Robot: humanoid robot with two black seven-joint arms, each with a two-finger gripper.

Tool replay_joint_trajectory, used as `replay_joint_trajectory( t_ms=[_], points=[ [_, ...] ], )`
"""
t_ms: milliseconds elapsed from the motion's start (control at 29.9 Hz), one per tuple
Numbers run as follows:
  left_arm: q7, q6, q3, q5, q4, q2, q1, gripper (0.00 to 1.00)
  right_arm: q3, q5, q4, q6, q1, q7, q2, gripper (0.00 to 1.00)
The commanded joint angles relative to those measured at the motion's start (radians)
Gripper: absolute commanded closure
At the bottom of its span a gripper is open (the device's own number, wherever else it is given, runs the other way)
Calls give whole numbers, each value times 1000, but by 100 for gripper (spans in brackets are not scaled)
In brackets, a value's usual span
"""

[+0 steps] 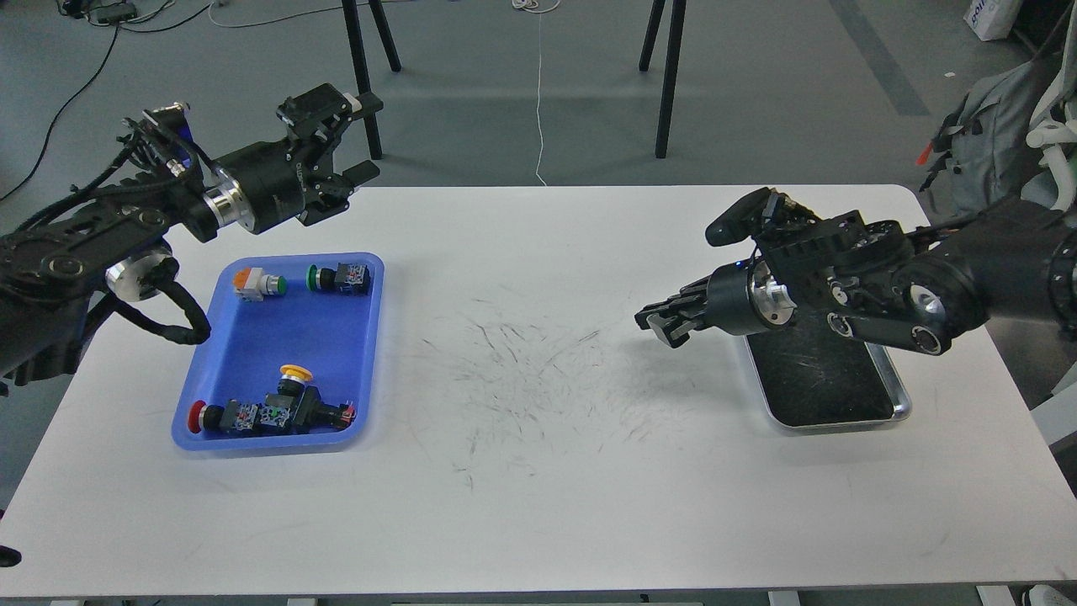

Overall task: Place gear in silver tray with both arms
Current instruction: 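Lift the gear with the right gripper over the silver tray, then lower the gear into the silver tray and open the right gripper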

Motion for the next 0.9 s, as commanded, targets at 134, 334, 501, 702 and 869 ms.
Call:
replay_joint_trajectory(
  t_ms=[134, 334, 501, 702, 869],
  points=[
    [0, 0, 4, 0, 0, -9, 2, 0, 151, 0, 79, 62, -6, 0, -277, 98],
    [0, 0, 6, 2, -2, -17, 6, 0, 278, 59, 134, 67, -128, 0, -460, 98],
    [0, 0, 6, 2, -2, -17, 6, 0, 413, 89, 131, 65, -282, 0, -560, 98],
    [0, 0, 7, 2, -21, -17, 6, 0, 588, 194, 122, 51, -487, 0, -566, 98],
    [0, 2, 7, 2, -31, -14, 6, 0, 660, 246, 122, 53, -593, 0, -561, 98]
  ],
)
